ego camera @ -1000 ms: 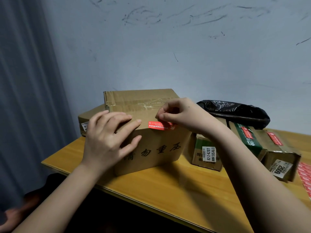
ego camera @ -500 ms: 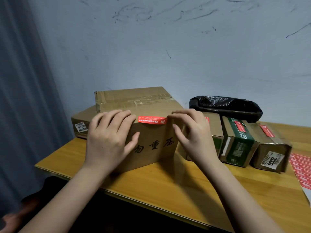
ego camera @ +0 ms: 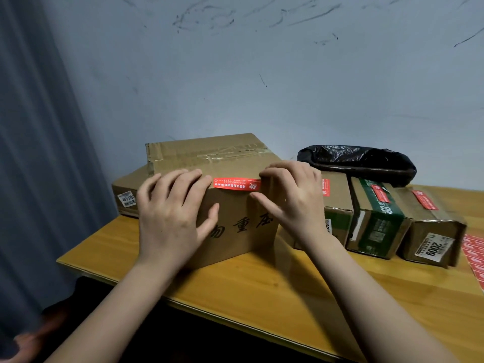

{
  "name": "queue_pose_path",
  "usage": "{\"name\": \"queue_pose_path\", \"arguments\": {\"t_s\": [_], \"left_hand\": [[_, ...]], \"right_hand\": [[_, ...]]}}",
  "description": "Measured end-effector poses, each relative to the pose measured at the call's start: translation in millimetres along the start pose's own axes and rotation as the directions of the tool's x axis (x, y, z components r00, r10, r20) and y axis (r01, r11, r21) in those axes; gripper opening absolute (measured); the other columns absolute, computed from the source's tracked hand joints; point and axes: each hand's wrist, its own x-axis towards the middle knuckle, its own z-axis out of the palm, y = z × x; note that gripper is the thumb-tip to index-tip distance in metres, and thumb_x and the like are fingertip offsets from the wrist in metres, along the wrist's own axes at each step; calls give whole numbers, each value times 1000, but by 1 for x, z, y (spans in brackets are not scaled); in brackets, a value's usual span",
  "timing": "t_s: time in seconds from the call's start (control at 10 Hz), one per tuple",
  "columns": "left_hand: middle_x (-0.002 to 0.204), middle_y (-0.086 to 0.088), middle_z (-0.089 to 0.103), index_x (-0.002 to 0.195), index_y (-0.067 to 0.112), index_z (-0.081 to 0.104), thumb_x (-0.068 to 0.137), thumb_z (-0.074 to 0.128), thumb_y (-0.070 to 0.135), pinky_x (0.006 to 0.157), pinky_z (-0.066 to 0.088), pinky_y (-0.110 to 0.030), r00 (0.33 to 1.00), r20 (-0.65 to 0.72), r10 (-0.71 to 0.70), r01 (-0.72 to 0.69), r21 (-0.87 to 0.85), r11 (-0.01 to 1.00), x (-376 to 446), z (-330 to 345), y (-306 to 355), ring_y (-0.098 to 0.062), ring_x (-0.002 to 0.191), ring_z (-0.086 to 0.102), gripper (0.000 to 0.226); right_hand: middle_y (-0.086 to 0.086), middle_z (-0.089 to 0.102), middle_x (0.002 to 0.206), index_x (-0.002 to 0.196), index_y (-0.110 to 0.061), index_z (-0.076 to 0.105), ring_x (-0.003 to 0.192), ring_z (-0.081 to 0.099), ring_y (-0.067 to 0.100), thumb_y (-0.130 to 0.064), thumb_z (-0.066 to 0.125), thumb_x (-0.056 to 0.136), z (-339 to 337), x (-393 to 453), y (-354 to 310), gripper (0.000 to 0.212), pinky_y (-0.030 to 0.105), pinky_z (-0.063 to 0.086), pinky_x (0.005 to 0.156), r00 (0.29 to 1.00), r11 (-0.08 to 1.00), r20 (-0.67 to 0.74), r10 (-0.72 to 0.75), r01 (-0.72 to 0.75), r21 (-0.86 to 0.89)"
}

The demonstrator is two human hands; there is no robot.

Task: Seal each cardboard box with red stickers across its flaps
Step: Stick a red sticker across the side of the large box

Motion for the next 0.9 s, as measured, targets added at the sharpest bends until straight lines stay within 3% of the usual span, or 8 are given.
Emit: {"name": "queue_pose_path", "arguments": {"t_s": [0.5,0.9], "left_hand": [[120,-4,64,117,15,63,88,56,40,91,34,-45,1000,-19,-24,24,18,1000,0,7,0,-26,111,50,39],[120,-3,64,117,15,64,88,56,40,92,34,-45,1000,-11,-27,28,26,999,1,6,0,-26,111,50,39]], "right_hand": [[3,70,90,89,-13,73,78,64,24,-44,73,84,12,7,15,32,37,44,71,951,971,-204,-231,212,-115],[-2,72,87,82,-16,74,72,66,21,-42,72,85,4,11,15,26,34,45,68,924,942,-219,-313,274,-192]]}}
